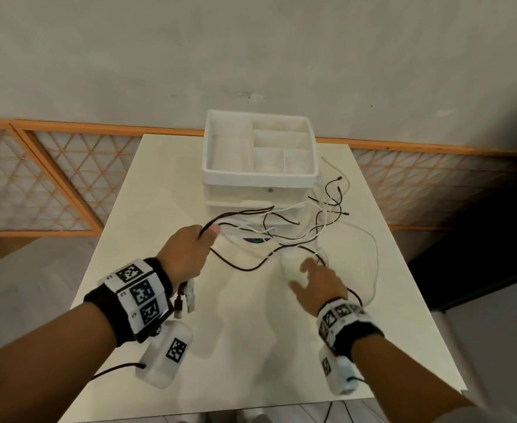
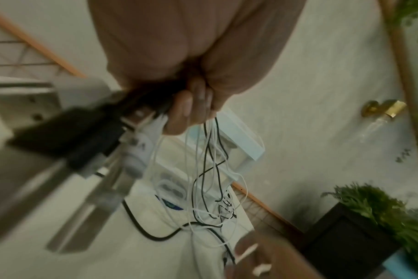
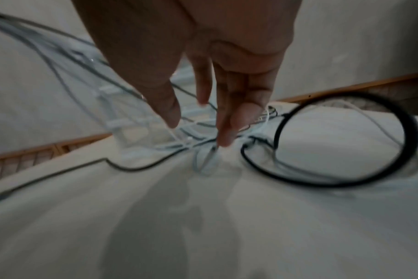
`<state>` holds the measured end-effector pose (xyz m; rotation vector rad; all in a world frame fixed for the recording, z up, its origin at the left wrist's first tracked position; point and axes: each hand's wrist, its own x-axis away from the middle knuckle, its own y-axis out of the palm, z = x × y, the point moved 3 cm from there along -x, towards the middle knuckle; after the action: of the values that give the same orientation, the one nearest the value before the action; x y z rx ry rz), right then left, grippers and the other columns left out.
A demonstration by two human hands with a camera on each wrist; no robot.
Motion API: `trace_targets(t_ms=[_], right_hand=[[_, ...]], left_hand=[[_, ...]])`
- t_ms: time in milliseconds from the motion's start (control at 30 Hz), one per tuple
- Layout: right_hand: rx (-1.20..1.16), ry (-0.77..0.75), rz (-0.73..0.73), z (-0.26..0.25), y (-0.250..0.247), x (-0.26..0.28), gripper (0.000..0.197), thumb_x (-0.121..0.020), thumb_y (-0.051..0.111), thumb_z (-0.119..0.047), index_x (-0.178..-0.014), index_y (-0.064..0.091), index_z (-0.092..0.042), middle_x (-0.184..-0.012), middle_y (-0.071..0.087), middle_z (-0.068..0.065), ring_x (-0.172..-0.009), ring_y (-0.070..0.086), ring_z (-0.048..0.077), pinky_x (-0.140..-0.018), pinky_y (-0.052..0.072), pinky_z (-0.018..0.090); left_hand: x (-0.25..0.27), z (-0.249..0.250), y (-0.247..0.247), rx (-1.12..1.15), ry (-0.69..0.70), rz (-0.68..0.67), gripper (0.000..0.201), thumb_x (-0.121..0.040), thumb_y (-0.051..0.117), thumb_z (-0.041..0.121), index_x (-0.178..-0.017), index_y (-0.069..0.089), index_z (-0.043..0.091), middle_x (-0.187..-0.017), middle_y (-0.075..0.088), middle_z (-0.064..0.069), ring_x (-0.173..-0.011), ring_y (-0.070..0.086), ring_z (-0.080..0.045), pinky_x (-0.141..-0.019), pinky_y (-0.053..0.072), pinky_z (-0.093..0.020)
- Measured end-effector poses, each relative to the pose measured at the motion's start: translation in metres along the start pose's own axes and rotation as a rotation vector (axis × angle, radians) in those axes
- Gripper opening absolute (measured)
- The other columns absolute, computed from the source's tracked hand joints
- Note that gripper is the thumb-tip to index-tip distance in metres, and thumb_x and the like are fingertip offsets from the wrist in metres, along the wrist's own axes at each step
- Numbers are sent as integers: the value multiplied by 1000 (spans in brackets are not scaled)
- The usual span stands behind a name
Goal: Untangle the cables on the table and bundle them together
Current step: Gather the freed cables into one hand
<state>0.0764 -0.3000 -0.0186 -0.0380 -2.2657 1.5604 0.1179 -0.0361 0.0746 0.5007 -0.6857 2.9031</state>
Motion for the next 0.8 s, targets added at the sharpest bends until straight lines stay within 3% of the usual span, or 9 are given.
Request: trace_targets(t_ms=[67,133,233,333,433,500,600,700,800], right_hand=[[20,29,-99,3,22,3,34,-91,58,-42,-123,51,-32,-119,64,2,-110,61,27,-90,51,36],[-43,23,-87,1,27,1,16,-91,56,-27,-106,63,-27,-108,70,4,-100,65,26,-86,54,34],[-190,-94,26,-19,11,3,11,-88,57,-20,-81,65,-19,-82,71,0,-82,66,22,-73,52,27],[-487,-215,170,-58,-21,20,15,-83,67,-22,-69,61,-24,-67,66,-10,-65,62,10,-64,48,17],[-747,-339,154,-98,-40,52,19,-82,72,-18,-70,60,-26,-66,65,-12,-59,61,8,-62,57,30],[-792,-445,87,-119,-44,75,17,-84,73,-11,-74,62,-21,-59,60,-17,-48,52,3,-54,52,24],[-751,-615,46,-134,-37,96,12,-85,72,-7,-79,62,-10,-47,52,-27,-36,41,7,-50,46,22],[-680,-578,-4,-129,-30,95,15,-85,75,-17,-82,61,-13,-52,54,-29,-38,45,7,-46,32,11],[-729,-471,156,-119,-48,87,31,-77,81,-39,-87,56,-23,-76,61,-18,-49,49,9,-50,38,18]], left_hand=[[3,1,0,128,-50,-33,39,-102,50,36,-73,33,16,-59,29,1,-47,22,-15,-44,23,-24],[4,3,0,203,-90,-54,35,-102,50,32,-75,34,17,-60,30,1,-46,23,-13,-41,24,-22],[4,5,-1,265,-158,-53,24,-101,54,27,-83,46,14,-64,46,-3,-48,37,-14,-39,30,-23],[5,6,2,266,-202,-61,14,-100,53,22,-91,51,12,-75,65,-9,-55,48,-17,-40,32,-23],[5,9,7,264,-212,-63,8,-101,48,17,-97,49,10,-91,75,-13,-60,54,-18,-41,32,-23],[6,13,10,254,-206,-68,6,-99,47,13,-96,48,9,-87,75,-11,-54,54,-17,-40,31,-22],[9,24,10,269,-181,-105,10,-100,48,13,-92,47,9,-82,75,-13,-36,45,-15,-36,28,-19],[10,32,5,265,-120,-160,11,-101,52,15,-95,52,6,-67,68,-8,-41,43,-14,-33,27,-19],[13,39,-3,208,-63,-198,13,-100,54,21,-94,52,10,-54,51,3,-43,38,-9,-34,25,-18]])
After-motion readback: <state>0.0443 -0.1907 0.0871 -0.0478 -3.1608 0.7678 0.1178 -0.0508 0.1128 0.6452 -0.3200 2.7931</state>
